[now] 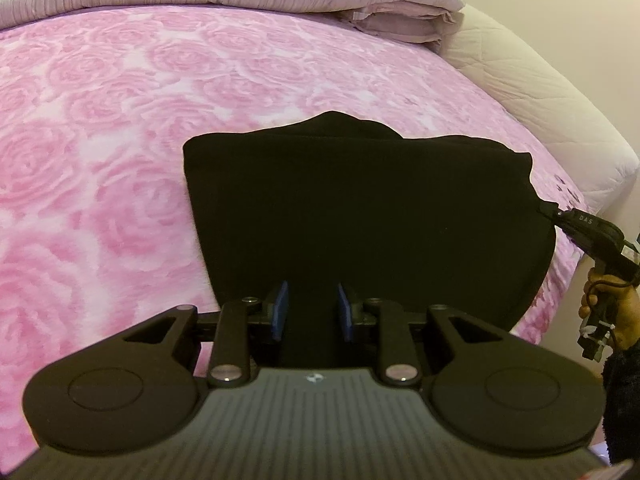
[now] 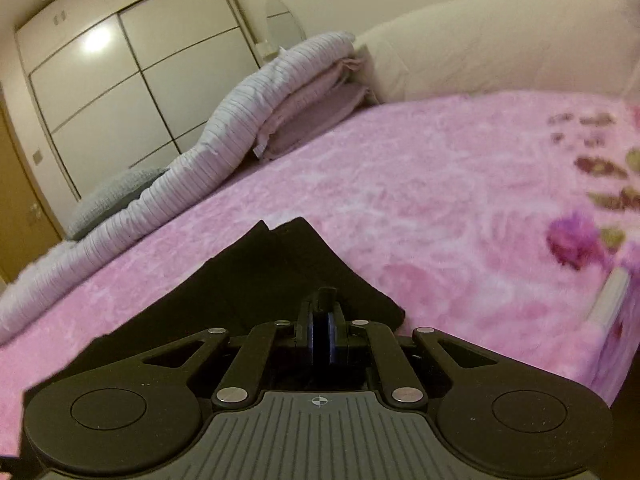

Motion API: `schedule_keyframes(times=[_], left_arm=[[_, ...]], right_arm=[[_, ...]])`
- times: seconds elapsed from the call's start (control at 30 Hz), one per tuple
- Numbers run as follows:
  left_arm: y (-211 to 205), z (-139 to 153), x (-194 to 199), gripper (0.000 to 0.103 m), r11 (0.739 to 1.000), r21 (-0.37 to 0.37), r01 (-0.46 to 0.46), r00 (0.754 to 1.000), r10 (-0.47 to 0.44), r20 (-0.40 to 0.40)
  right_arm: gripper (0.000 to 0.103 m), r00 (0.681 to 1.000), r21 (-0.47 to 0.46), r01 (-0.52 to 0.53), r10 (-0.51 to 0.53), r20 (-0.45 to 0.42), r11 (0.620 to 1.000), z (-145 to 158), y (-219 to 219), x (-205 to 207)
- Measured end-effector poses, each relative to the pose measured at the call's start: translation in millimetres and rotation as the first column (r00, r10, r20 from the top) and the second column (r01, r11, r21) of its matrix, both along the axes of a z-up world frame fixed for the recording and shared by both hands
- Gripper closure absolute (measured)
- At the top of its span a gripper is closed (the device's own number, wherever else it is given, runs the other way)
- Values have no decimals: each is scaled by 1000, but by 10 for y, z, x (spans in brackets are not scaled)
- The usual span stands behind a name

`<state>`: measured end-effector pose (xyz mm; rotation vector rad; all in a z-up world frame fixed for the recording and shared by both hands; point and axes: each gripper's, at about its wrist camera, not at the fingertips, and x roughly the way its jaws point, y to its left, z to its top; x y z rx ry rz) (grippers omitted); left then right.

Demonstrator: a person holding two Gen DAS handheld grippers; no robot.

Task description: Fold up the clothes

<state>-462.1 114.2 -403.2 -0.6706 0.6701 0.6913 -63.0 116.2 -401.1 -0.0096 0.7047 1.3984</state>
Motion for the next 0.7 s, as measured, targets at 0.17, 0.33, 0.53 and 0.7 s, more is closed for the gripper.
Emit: schedule_keyframes(times=[0.17,0.33,0.53,0.7], left_arm=[[4,15,-10,81,1000,12,-15,999,15,-29],[9,-29,37,81,1000,22,-14,998,15,-60],[-22,20,76,81,999,40,-13,995,17,-101],[-103,113,68,81,998,63,-15,994,21,-107]], right_arm=[[97,999,19,14,-15,33,1000,63,-35,-5],[96,999,-31,-12,14,41,999,23,66,46],[96,990,0,98,-97,106,995,272,-92,28],[96,992,53,11,-18,128,999,428,-228,-170]])
